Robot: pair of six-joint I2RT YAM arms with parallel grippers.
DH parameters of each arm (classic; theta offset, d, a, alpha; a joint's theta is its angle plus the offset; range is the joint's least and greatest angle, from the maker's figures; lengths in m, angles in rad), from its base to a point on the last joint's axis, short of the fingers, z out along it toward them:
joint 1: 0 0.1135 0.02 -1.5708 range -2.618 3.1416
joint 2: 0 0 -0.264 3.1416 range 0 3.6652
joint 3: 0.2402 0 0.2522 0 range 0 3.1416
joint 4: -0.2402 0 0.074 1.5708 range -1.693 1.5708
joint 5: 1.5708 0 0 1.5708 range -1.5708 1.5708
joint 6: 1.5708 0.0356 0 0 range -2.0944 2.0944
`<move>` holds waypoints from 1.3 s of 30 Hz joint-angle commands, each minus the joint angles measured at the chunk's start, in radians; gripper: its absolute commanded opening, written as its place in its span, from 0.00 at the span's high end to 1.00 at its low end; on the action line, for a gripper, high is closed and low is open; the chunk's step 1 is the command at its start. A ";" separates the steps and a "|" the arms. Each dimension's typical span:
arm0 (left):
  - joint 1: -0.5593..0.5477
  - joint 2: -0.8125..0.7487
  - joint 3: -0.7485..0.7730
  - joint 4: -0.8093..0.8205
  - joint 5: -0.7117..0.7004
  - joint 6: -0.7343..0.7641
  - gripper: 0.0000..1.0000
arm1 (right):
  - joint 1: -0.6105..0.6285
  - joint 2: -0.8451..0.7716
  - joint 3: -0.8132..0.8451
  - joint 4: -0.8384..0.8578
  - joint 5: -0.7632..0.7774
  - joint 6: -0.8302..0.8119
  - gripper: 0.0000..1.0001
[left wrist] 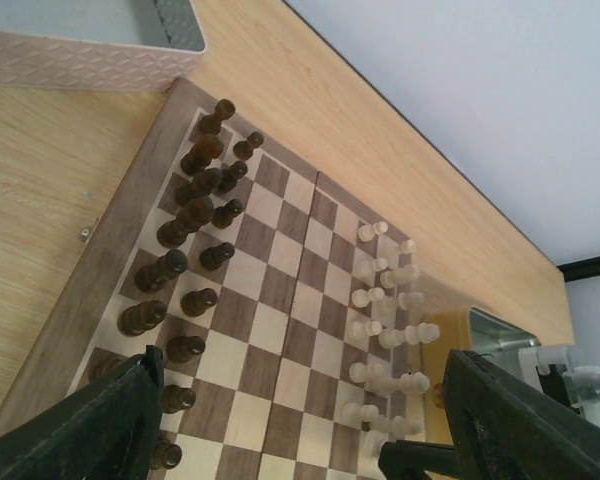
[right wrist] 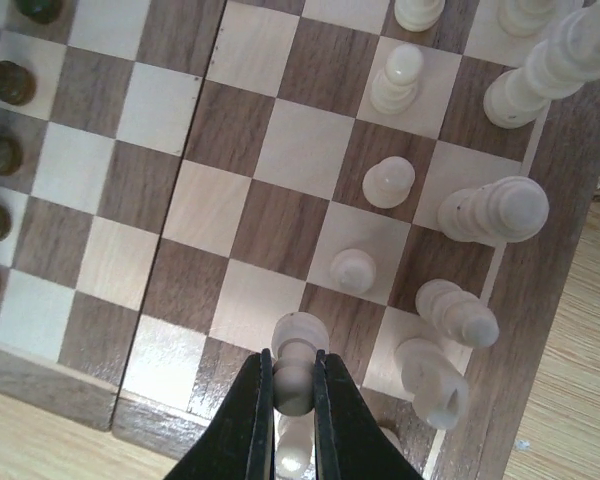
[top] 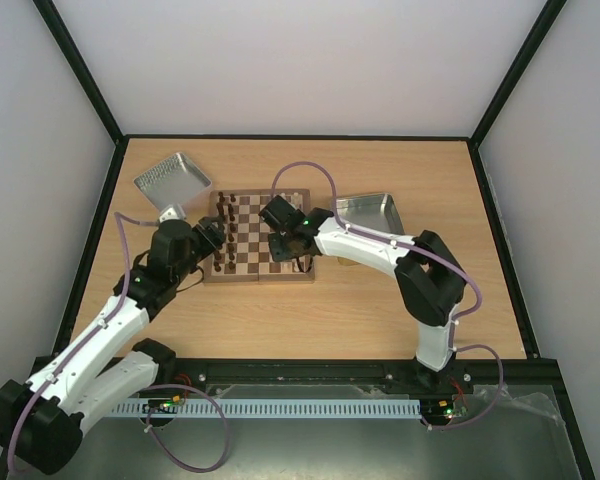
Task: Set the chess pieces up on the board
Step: Place the chess piece on the chessboard.
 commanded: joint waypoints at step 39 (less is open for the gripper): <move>0.019 0.055 -0.011 0.000 0.028 0.049 0.20 | 0.000 0.117 0.118 -0.154 0.046 0.006 0.84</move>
